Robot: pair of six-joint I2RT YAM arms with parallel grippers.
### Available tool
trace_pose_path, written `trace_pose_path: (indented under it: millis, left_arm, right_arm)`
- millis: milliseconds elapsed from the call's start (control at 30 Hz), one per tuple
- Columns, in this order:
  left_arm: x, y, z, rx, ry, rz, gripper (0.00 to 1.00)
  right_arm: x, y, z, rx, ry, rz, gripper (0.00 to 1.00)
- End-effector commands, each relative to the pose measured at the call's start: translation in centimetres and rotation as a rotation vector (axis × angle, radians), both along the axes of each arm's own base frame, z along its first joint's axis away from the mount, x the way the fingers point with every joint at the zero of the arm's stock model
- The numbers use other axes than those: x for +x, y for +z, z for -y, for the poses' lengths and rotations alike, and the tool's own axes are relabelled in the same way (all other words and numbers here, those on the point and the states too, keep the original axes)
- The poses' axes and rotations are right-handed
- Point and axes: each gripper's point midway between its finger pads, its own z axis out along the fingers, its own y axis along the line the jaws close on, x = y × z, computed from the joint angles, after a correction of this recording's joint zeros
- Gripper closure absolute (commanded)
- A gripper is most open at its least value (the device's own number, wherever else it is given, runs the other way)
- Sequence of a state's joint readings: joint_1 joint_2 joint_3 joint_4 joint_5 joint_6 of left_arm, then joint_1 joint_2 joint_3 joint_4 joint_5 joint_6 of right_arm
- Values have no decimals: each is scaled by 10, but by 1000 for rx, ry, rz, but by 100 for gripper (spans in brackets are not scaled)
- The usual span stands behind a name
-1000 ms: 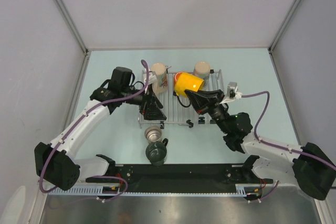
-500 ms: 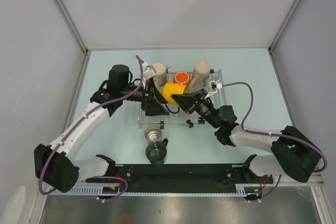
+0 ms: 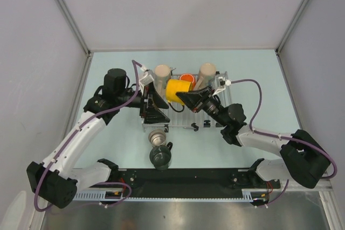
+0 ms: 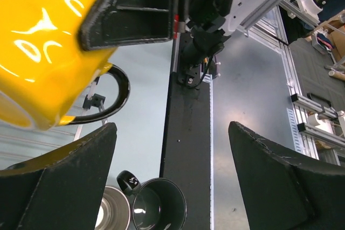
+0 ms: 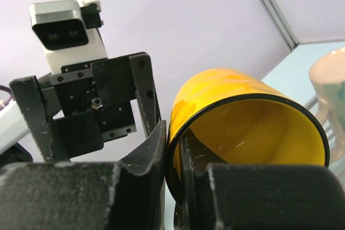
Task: Load the cups into the dish rack
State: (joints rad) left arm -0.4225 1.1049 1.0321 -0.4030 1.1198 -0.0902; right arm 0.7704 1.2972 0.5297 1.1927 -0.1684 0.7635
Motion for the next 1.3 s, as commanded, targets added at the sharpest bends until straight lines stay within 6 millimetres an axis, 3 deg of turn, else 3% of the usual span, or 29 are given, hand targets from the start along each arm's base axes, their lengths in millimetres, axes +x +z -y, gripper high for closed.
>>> trace_pose_path:
  millis: [0,233,600,733,933,1033,1167,1267]
  left_arm:
    - [-14,27,-5,-50,-45,98,10]
    - [1,4,-3,-22,19,66,11]
    - [25,0,1,-25,128,47,13]
    - [35,10,4,-59,161,51,18]
    - [40,40,10,-153,168,60,20]
    - [42,42,12,-157,164,38,23]
    - [41,45,14,-178,151,14,39]
    - [41,50,15,-186,151,17,40]
  right_arm:
    - [-48,127,42,356,34,362,100]
    - [-52,137,36,375,75,377,100]
    - [-51,136,25,366,99,373,100]
    - [-56,131,11,352,145,363,100]
    - [-62,119,-5,331,228,327,100]
    - [-64,109,-13,314,273,295,100]
    - [-74,99,-27,296,363,257,100]
    - [-83,86,-39,273,437,214,100]
